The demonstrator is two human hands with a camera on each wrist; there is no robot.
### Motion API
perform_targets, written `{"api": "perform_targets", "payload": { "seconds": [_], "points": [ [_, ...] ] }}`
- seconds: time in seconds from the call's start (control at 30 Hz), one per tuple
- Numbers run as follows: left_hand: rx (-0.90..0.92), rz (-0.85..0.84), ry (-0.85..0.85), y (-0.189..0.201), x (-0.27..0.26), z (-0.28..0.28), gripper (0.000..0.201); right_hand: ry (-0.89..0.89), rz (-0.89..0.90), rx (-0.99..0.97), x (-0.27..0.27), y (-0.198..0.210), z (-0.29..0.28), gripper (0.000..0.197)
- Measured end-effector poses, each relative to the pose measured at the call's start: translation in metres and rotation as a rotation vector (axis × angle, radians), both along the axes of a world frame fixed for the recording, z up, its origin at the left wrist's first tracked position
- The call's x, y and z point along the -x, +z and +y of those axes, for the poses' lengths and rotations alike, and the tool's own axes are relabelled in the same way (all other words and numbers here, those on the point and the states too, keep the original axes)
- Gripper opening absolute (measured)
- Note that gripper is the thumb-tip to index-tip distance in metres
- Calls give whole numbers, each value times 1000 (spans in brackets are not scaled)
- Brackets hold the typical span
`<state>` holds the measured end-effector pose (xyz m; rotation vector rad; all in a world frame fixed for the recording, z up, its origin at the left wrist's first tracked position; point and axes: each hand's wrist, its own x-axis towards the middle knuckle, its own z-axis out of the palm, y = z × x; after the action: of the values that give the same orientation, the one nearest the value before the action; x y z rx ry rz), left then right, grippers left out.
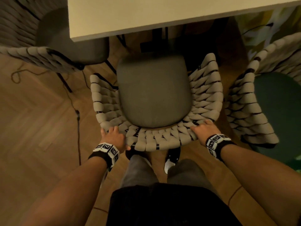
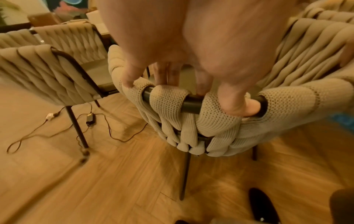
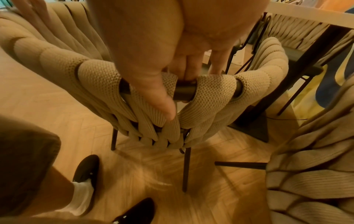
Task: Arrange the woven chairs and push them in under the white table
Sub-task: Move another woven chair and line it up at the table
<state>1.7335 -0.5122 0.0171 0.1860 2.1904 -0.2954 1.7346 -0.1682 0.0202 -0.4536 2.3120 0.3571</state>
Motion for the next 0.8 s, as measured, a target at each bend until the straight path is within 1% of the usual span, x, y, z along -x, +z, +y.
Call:
{"api": "perform_targets", "payload": {
  "seconds": [0.1,0.2,0.33,0.43,0.57,0.67,0.8],
  "points": [
    [-41,-9,62,-3,-9,18,61,-18,-26,-18,4,4,16,43],
    [-65,29,86,-7,-20,27,61,-5,-28,-26,3,2,27,47],
    [-88,73,90,-13,-29,27,63,-8,-37,-18,1,5,30,43],
    [-93,92,68,-15,-32,27,64,-56,-38,11,0,7,31,42],
    [-78,103,79,-15,-34,30,63,-69,-24,35,-3,7,36,44],
    [-80,113,113,-14,-36,36,58,-107,-37,44,-4,8,42,43],
    [-71,158,189,-12,-45,45,54,-190,-106,62,-3,7,46,49]
  ]
}}
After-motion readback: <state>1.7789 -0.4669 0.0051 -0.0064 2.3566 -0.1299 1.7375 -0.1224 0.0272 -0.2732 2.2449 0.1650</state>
